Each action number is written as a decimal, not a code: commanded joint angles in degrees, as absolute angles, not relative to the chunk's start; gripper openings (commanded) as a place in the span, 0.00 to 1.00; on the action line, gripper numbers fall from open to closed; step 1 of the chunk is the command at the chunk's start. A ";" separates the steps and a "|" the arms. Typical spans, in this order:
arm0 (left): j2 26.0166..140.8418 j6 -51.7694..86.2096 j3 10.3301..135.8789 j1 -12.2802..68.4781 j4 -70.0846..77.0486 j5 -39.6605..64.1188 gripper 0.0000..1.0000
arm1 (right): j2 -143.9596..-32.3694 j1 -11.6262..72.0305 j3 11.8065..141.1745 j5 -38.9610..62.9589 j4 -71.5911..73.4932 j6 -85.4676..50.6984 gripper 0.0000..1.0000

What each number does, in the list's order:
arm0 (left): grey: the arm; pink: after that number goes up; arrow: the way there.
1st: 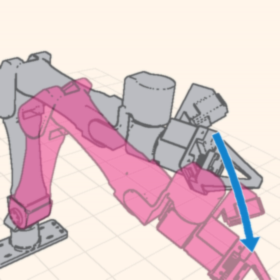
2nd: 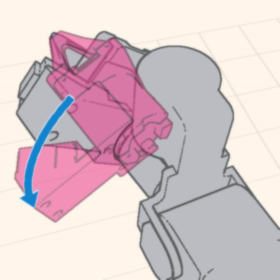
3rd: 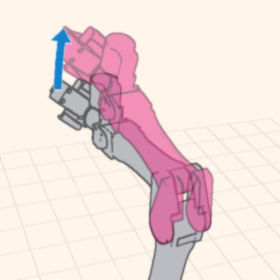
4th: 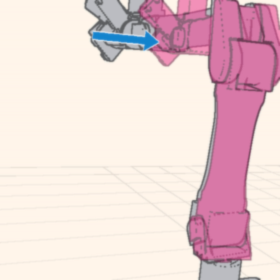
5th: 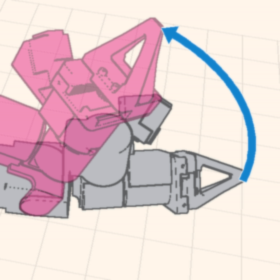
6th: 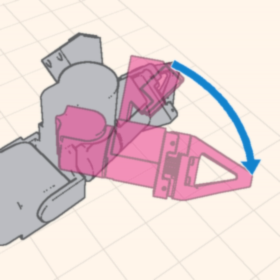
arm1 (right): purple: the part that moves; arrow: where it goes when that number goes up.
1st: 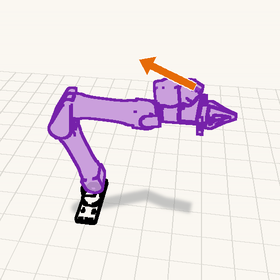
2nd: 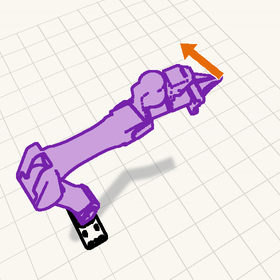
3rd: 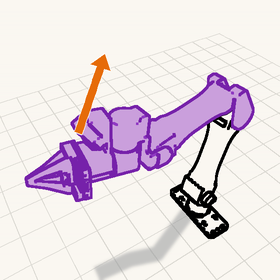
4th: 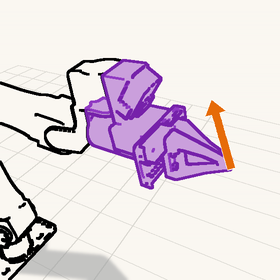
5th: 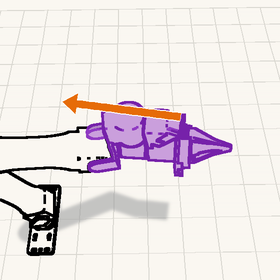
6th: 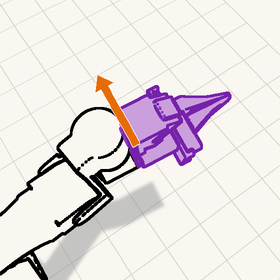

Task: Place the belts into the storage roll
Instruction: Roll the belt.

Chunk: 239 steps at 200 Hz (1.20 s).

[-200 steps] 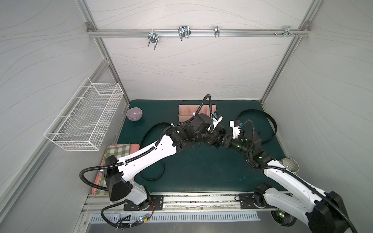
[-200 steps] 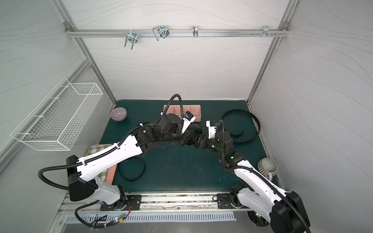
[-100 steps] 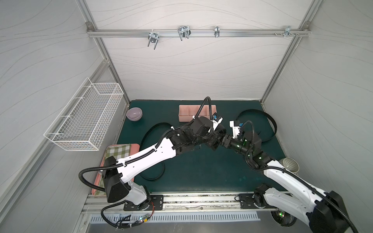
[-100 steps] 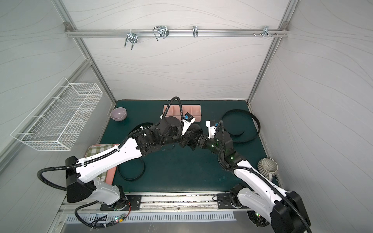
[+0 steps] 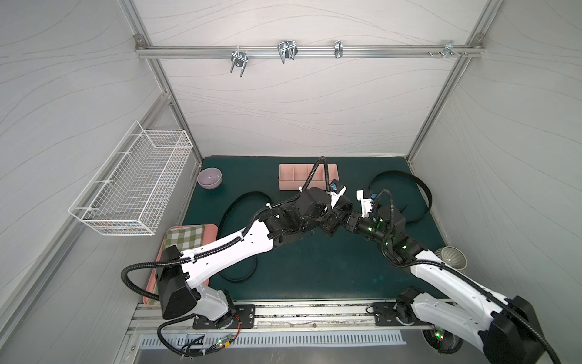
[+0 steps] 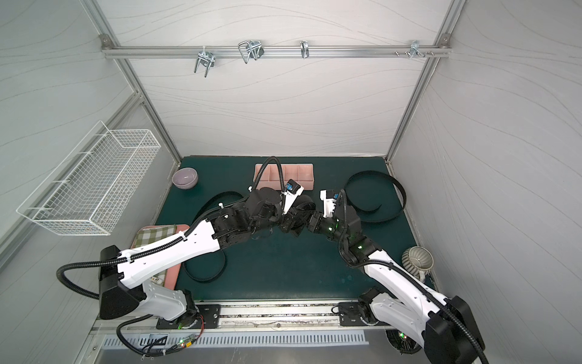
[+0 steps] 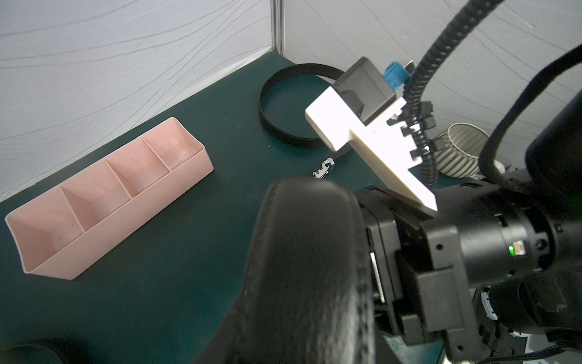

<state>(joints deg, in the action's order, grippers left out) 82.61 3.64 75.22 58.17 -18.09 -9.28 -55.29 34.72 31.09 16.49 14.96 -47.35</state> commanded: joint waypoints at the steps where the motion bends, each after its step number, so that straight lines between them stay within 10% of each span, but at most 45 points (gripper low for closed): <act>1: 81.03 3.92 73.80 58.71 -11.40 -10.51 0.00 | -54.39 35.59 32.25 17.83 17.28 -48.53 0.16; 56: 79.75 6.97 69.63 59.04 -9.89 -10.10 0.15 | -52.62 35.49 33.54 15.68 11.22 -43.93 0.06; 118: 74.12 9.47 69.27 59.00 -15.90 -7.81 0.98 | -47.85 34.85 38.73 8.66 -6.58 -27.41 0.05; 239: 74.50 8.24 79.30 53.70 -38.80 8.15 0.99 | -47.11 41.16 47.53 -8.81 -24.31 -1.32 0.07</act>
<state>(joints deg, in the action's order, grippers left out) 72.38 9.63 73.32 54.41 -34.41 2.83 -47.13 37.80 44.80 -3.31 -22.72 -8.91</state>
